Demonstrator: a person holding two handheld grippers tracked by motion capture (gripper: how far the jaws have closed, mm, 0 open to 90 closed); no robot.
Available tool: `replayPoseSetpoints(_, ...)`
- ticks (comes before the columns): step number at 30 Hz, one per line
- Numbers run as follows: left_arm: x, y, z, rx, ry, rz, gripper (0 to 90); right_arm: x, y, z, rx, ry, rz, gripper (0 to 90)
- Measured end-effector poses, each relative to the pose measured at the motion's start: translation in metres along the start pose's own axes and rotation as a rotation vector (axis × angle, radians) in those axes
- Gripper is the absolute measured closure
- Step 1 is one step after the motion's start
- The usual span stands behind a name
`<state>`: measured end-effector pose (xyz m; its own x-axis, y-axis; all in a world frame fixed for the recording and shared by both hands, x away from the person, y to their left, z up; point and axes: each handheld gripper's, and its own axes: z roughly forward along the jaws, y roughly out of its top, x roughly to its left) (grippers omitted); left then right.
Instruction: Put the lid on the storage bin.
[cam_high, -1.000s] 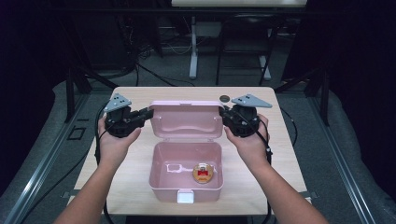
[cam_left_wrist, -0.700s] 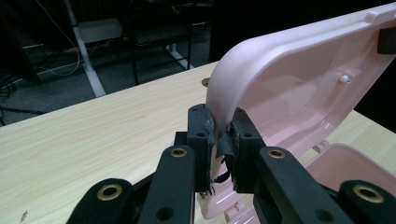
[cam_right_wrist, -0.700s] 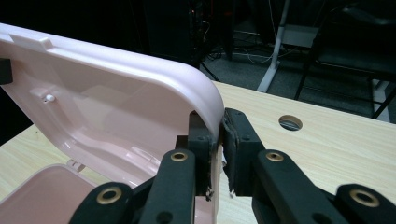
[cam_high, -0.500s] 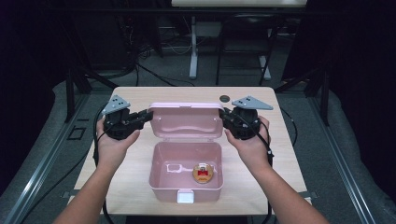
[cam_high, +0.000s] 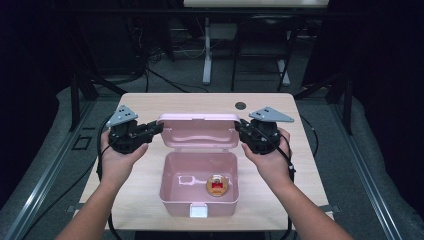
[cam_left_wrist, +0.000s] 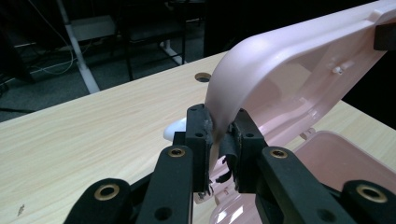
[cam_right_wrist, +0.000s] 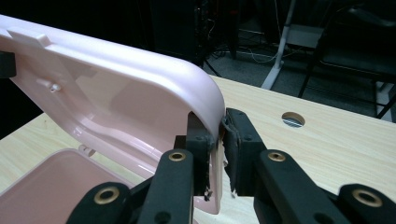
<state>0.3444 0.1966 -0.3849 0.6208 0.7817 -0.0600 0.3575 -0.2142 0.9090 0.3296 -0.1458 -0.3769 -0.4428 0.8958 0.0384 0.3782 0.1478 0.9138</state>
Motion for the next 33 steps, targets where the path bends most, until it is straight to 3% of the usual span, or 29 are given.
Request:
replayPoseSetpoints(30, -0.011, -0.012, -0.016, 0.006, -0.027, 0.016, 77.5, 0.008, -0.014, -0.017, 0.010, 0.023, -0.025, 77.7)
replayPoseSetpoints(33, -0.013, -0.012, -0.019, -0.002, -0.033, 0.017, 73.8, 0.010, -0.015, -0.019, 0.012, 0.023, -0.043, 77.7)
